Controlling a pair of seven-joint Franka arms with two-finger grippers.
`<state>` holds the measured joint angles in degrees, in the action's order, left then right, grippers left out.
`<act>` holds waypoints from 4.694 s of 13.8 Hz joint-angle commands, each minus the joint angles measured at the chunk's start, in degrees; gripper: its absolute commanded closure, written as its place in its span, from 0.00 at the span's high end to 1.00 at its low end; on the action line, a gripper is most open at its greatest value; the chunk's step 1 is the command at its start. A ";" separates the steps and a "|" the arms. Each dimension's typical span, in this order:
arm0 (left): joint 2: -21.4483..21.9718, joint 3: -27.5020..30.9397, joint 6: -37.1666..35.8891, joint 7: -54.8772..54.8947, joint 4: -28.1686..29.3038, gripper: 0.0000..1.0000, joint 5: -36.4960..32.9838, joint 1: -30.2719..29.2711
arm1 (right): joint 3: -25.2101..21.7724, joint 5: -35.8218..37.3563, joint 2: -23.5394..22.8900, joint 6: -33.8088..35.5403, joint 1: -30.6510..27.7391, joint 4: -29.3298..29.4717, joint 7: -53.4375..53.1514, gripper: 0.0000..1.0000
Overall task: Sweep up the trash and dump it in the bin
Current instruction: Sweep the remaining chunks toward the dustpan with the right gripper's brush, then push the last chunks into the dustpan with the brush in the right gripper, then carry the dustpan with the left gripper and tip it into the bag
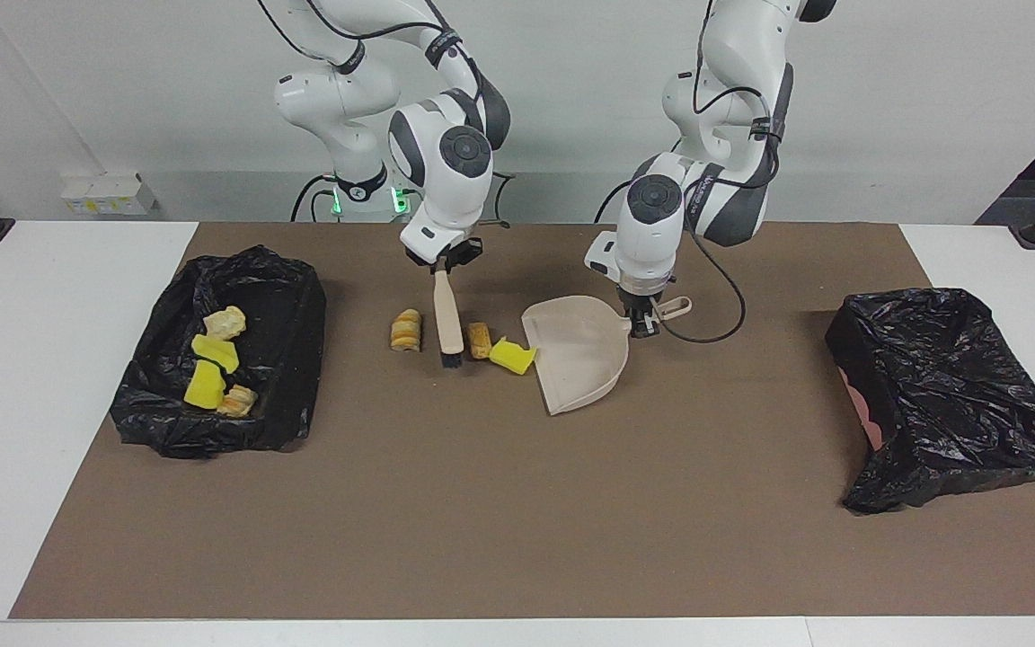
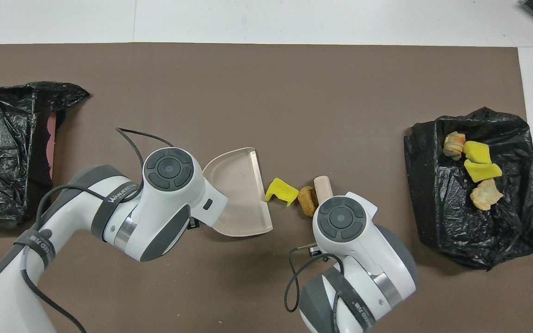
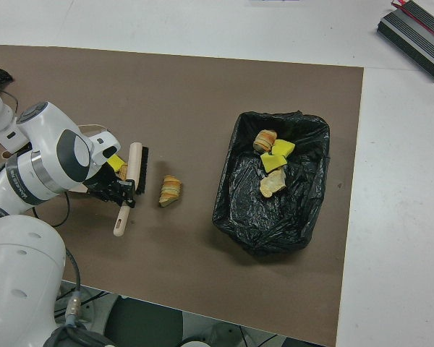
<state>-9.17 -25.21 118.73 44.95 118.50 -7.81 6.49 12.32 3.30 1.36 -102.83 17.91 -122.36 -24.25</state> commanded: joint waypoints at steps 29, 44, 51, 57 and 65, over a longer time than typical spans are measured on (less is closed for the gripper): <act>4.60 0.60 3.70 4.09 6.84 0.00 -1.86 0.02 | 0.51 -32.40 -5.05 -22.34 10.30 -3.94 3.86 0.00; 4.51 0.77 2.73 -3.36 6.57 0.00 -1.68 -0.25 | 0.25 2.76 -18.75 -13.35 0.01 15.12 7.81 0.00; 4.60 0.77 2.64 -3.29 6.66 0.00 -1.68 -0.25 | 4.55 -12.16 -16.66 -12.32 0.37 11.10 25.75 0.00; 4.07 2.08 2.73 4.68 5.78 0.00 -1.68 -0.69 | 4.38 -20.09 -13.32 -7.93 -1.55 10.21 25.48 0.00; 12.05 15.69 -3.24 24.62 4.64 0.00 -1.51 -0.60 | 4.47 -12.27 -6.38 -0.18 -3.16 9.60 7.40 0.00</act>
<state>-1.91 -13.31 117.75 63.35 122.61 -8.81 6.10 16.14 -10.54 -7.20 -102.59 12.46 -110.94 -11.07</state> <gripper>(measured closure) 0.674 0.744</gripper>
